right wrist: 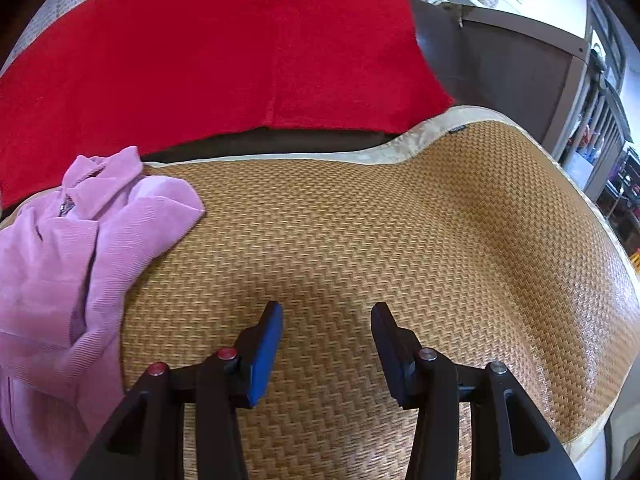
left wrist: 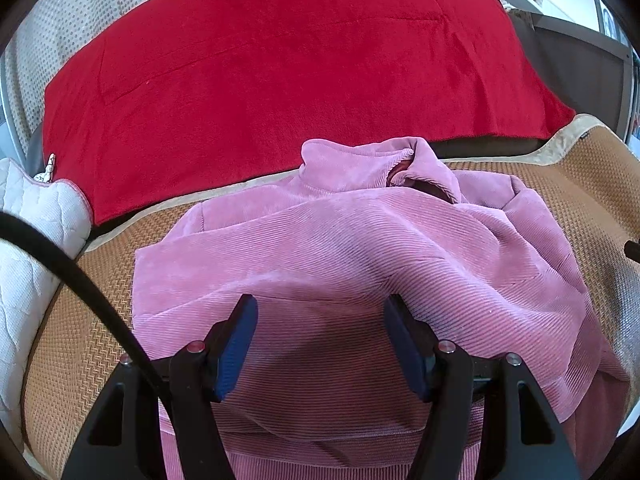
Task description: Fold large clothes
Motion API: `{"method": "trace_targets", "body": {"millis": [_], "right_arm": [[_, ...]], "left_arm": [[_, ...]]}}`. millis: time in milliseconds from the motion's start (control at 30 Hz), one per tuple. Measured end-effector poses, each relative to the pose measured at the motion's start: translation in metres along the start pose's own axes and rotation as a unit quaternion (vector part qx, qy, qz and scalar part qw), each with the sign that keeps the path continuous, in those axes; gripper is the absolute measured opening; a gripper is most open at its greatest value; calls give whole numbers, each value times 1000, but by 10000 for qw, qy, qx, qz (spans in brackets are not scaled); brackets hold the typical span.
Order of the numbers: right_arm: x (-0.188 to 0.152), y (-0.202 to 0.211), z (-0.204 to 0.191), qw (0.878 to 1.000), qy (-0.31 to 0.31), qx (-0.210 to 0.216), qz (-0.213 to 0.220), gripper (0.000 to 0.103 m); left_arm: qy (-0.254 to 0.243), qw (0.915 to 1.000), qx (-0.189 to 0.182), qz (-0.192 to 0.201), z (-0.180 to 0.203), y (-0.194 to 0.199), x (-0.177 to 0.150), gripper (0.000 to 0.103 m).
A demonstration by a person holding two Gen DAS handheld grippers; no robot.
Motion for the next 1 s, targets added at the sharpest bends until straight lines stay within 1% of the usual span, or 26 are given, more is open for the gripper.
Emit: {"method": "trace_targets", "body": {"millis": [500, 833, 1000], "right_arm": [[-5, -2, 26, 9998, -127, -168, 4, 50], [-5, -2, 29, 9997, -148, -192, 17, 50], [1, 1, 26, 9998, -148, -126, 59, 50]], "left_arm": [[-62, 10000, 35, -31, 2, -2, -1, 66], [-86, 9999, 27, -46, 3, -4, 0, 66], [-106, 9999, -9, -80, 2, -1, 2, 66]]}}
Point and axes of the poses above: each gripper's, at about its wrist camera, not at the fingertips, and y roughly against the way its jaws point, z to its right, x to its top, the point moved 1 cm from there along -y, roughly the way its jaws point, and after that the axes turned 14 degrees about z, right-handed, at the moved point
